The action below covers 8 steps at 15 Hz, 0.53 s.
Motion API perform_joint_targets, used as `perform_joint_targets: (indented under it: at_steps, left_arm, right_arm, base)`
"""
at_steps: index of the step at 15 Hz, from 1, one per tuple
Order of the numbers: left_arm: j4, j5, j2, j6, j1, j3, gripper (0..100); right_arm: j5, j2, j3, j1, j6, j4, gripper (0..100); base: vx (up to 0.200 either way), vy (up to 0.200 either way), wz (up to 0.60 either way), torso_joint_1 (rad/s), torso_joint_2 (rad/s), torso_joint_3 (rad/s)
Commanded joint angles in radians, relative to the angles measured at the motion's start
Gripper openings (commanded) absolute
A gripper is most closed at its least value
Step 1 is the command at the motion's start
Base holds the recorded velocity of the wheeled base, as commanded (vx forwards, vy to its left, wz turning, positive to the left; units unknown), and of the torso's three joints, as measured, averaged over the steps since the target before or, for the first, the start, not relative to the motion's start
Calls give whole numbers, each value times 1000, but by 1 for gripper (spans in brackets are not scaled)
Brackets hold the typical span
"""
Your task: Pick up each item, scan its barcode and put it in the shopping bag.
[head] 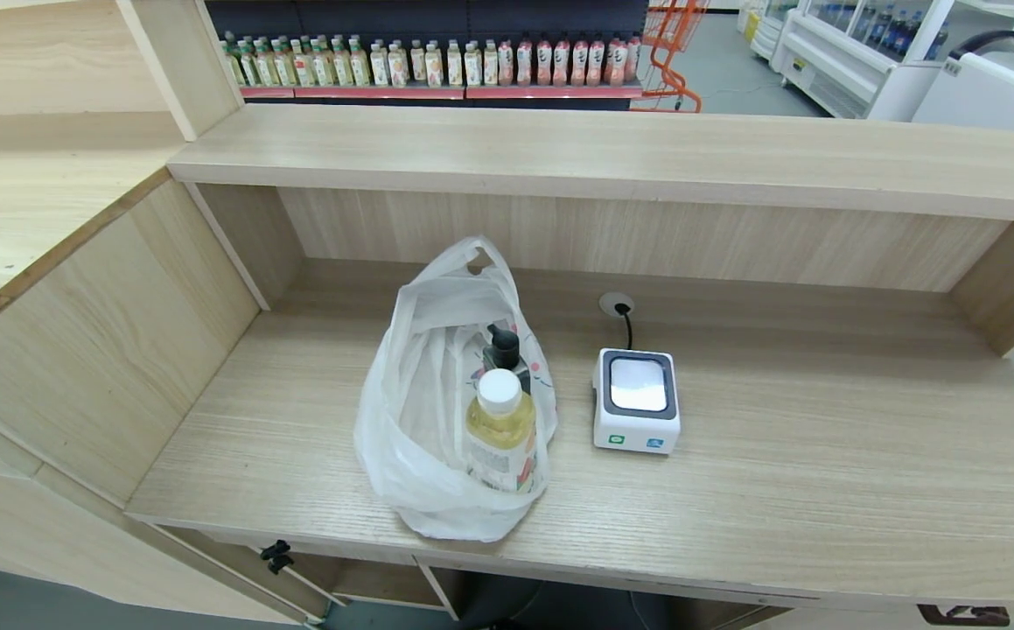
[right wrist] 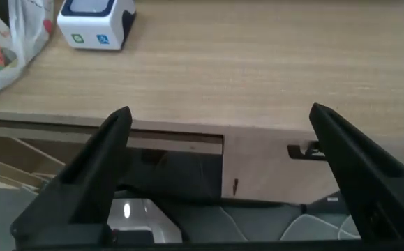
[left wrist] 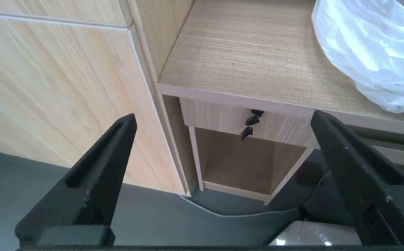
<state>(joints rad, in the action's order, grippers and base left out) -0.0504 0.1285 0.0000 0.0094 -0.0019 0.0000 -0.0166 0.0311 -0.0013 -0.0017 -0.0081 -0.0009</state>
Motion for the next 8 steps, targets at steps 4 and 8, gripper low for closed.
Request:
perform_joint_targets:
  at_steps: [4,8]
  left_arm:
    - [0,0,0,0,0,0,100]
    - [0,0,0,0,0,0,100]
  right_arm:
    - [0,-31,1,0,-1,-1,0]
    - [0,-31,1,2,-1,-1,0]
  base:
    - [0,0,0,0,0,0]
    - [0,0,0,0,0,0]
